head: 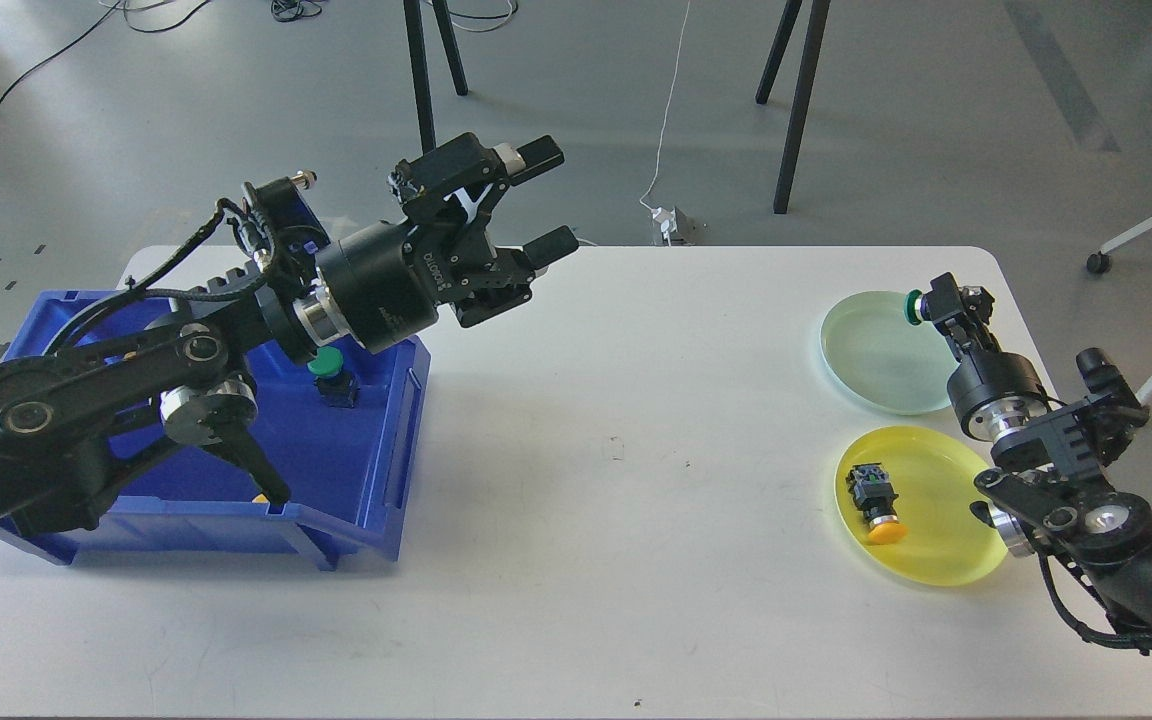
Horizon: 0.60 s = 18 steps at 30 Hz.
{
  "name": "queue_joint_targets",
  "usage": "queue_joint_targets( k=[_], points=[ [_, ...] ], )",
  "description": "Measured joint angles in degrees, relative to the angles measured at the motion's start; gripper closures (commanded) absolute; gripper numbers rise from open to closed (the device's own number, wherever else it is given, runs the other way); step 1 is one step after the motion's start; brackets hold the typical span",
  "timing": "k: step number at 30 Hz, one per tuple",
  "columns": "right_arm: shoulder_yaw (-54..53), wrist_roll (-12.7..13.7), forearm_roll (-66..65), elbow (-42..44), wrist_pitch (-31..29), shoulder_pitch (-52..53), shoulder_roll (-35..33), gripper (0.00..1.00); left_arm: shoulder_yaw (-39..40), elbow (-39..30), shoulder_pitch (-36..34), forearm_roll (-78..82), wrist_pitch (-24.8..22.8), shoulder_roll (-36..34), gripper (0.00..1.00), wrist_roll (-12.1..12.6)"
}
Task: Pass button and place on color plate
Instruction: 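Lower the green button onto the pale green plate with the right gripper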
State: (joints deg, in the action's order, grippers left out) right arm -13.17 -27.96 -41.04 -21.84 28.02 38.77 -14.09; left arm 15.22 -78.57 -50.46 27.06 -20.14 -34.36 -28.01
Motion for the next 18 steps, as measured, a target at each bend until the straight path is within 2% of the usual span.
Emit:
queue_joint_targets(
  k=[4, 6, 9, 18],
  points=[
    [3.16, 1.08, 0.10, 9.29, 0.00, 0.52, 4.48, 0.75, -0.01, 0.01, 0.01, 0.00, 0.01, 0.00, 0.04, 0.00],
    [4.19, 1.40, 0.12, 11.90, -0.01, 0.56, 5.90, 0.65, -0.01, 0.02, 0.01, 0.00, 0.01, 0.00, 0.04, 0.00],
    [4.66, 1.99, 0.13, 13.27, -0.01, 0.60, 6.54, 0.64, -0.01, 0.07, 0.01, 0.00, 0.00, 0.00, 0.04, 0.01],
    [4.43, 3.08, 0.18, 13.50, -0.01, 0.36, 6.29, 0.51, -0.01, 0.11, 0.01, -0.49, -0.08, 0.00, 0.03, 0.02]
  ],
)
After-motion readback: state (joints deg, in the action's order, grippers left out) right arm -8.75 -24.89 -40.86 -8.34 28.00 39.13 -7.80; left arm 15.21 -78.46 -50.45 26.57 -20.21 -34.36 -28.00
